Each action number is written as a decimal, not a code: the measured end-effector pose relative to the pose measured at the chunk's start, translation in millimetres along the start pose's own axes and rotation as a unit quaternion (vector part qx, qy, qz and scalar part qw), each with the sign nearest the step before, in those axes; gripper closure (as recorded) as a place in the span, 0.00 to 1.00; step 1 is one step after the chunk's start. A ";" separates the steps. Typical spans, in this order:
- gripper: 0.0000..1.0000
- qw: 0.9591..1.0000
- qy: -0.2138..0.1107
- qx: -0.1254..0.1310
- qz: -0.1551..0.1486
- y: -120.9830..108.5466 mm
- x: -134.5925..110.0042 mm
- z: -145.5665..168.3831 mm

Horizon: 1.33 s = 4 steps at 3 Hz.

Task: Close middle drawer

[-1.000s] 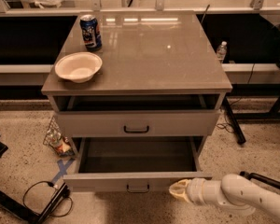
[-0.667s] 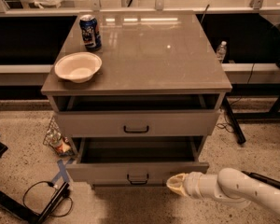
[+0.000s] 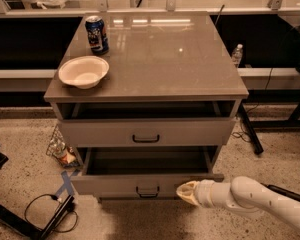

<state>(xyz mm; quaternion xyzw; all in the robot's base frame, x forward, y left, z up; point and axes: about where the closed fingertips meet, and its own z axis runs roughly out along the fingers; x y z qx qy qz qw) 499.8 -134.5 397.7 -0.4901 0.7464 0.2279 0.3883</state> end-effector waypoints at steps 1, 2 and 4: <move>1.00 1.000 -0.012 0.010 -0.012 -27.6 -11.8 11.0; 1.00 1.000 -0.012 0.010 -0.012 -27.6 -11.8 11.0; 1.00 0.999 -0.031 0.029 -0.031 -97.3 -30.2 23.7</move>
Offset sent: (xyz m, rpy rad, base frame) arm 0.1121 -0.0153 0.0164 0.0140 -0.1238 -0.0275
